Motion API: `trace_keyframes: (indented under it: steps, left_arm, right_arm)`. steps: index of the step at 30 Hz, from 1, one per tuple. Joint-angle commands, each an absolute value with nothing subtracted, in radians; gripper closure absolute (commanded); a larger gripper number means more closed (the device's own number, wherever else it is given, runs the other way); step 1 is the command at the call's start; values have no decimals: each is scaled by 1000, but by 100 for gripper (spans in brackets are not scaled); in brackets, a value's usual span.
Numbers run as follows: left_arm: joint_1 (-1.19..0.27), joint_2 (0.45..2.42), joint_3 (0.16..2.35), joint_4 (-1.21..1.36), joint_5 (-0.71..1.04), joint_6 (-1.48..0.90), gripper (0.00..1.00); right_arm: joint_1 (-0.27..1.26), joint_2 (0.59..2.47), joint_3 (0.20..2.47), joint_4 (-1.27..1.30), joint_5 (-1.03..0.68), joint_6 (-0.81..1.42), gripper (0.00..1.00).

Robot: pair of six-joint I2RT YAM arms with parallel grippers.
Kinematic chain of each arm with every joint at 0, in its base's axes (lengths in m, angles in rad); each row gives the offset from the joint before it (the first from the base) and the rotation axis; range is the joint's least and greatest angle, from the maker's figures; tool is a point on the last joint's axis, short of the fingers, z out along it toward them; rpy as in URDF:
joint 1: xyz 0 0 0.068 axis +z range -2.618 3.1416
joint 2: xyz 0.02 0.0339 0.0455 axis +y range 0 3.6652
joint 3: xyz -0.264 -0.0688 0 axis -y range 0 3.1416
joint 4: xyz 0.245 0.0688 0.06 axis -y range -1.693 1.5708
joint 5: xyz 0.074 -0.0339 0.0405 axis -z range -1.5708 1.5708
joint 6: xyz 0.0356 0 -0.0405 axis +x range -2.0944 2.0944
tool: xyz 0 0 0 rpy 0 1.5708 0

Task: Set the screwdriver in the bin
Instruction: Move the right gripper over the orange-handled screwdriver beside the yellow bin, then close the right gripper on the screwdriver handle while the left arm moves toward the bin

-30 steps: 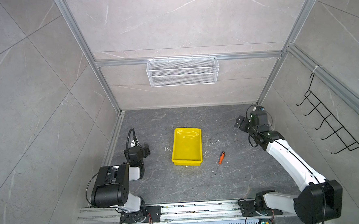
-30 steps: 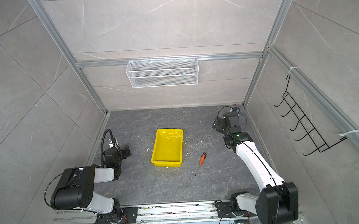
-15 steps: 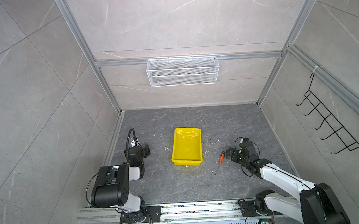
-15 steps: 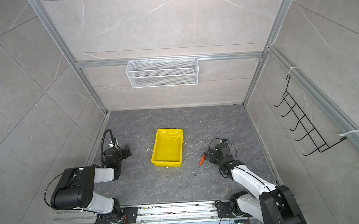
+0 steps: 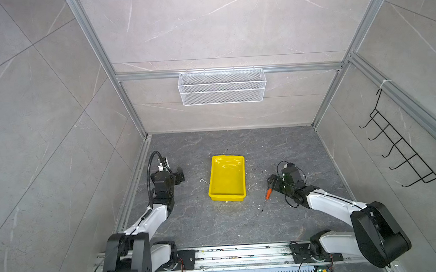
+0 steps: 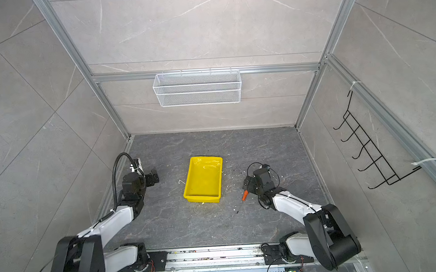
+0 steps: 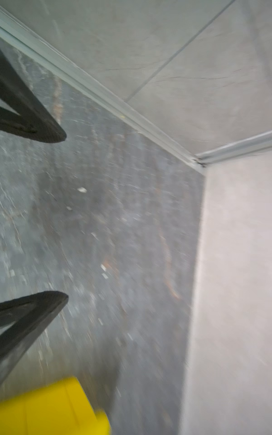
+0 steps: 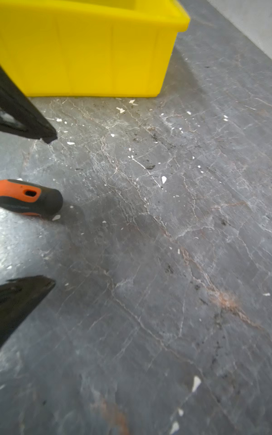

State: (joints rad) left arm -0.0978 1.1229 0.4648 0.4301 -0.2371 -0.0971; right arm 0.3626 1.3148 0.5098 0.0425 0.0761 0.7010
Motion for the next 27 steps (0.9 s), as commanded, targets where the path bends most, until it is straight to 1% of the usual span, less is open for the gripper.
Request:
trace_keyframes:
  steps: [1,5,8,11,12,13,15,16,19,22,25,26,27]
  left_arm:
    - [-183,980,513,226,-292,-208,0]
    - [-223,859,547,90,-310,-349,0]
    - [-223,808,621,-95,-332,-409,0]
    - [-223,798,689,-265,-424,-412,0]
    - [-223,805,722,-352,-452,-451,0]
    - [-222,813,743,-405,-465,-473,0]
    - [-222,830,793,-510,-453,-512,0]
    - [-223,834,805,-529,-421,-515,0]
    - [-223,839,763,-454,-335,-468,0]
    - [-222,841,741,-423,-341,-500,0]
    - [-223,830,741,-402,-354,-517,0]
    - [-223,822,745,-400,-362,-524,0]
    - [-223,813,746,-400,-373,-533,0]
  right_arm:
    - [381,1332,527,13,116,739,15]
    - [406,1326,514,-1,120,760,18]
    - [432,1311,511,-25,130,763,21]
    - [464,1299,507,-21,150,773,26]
    - [472,1303,508,-16,155,775,27]
    - [475,1312,513,-19,158,779,30]
    - [477,1335,532,-47,165,785,32]
    - [477,1344,540,-63,172,788,33]
    - [477,1353,553,-88,198,792,37]
    - [477,1364,551,-86,221,793,38]
    - [477,1387,565,-91,214,791,42]
    - [477,1392,567,-87,208,788,46]
    - [477,1396,568,-84,201,786,48]
